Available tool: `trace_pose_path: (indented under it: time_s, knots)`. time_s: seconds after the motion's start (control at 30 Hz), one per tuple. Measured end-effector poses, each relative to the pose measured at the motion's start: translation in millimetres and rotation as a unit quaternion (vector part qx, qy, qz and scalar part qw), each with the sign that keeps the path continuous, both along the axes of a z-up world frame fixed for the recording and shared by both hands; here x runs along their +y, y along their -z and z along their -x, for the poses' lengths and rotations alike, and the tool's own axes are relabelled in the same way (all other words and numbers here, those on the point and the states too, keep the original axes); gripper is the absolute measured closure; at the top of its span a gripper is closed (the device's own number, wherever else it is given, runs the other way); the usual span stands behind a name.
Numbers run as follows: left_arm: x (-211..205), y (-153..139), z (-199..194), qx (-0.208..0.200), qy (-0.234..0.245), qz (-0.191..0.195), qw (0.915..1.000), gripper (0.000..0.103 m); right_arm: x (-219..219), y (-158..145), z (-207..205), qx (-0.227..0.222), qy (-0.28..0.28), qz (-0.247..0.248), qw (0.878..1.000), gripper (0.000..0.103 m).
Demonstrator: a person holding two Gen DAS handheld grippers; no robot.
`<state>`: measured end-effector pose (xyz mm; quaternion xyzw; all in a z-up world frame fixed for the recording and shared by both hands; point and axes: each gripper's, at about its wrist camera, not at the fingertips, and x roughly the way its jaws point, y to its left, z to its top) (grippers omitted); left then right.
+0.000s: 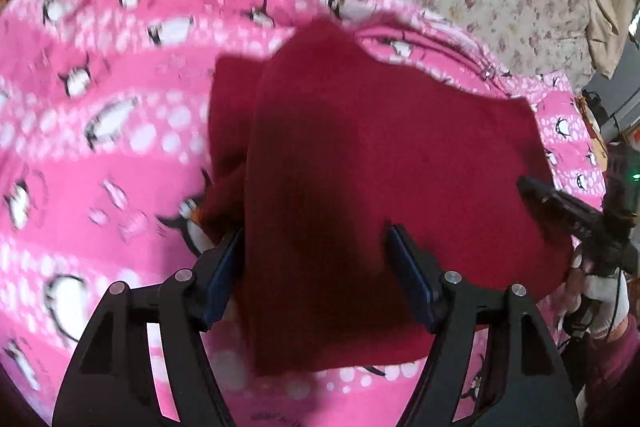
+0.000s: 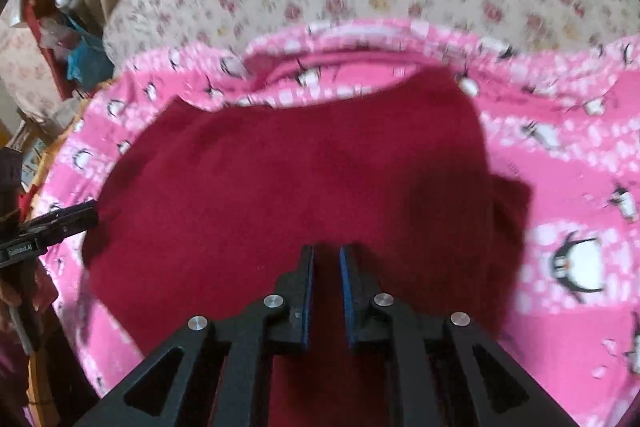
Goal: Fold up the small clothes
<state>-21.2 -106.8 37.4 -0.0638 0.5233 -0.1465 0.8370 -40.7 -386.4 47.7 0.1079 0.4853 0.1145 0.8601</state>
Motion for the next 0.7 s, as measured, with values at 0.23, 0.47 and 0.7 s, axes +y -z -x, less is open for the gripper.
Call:
trace_pose_path:
  time_s: [0.23,0.47,0.7]
  knots:
    - [-2.9,-4.5,17.2,-0.031,-0.009,0.006,0.9995,0.031,26.8,-0.4,-2.2,-0.019,-0.085,-0.016,0.996,0.016]
    - [4.6,-27.2,43.7,-0.054,-0.021,0.035,0.9977,0.031,28.5,-25.4,14.9,-0.054,-0.061,-0.018,0.997,0.062]
    - [6.6,-39.6,64.8,-0.074,-0.016,0.045,0.9961,0.031,47.6,-94.0,99.9,-0.249,-0.074,-0.003,0.966,0.054]
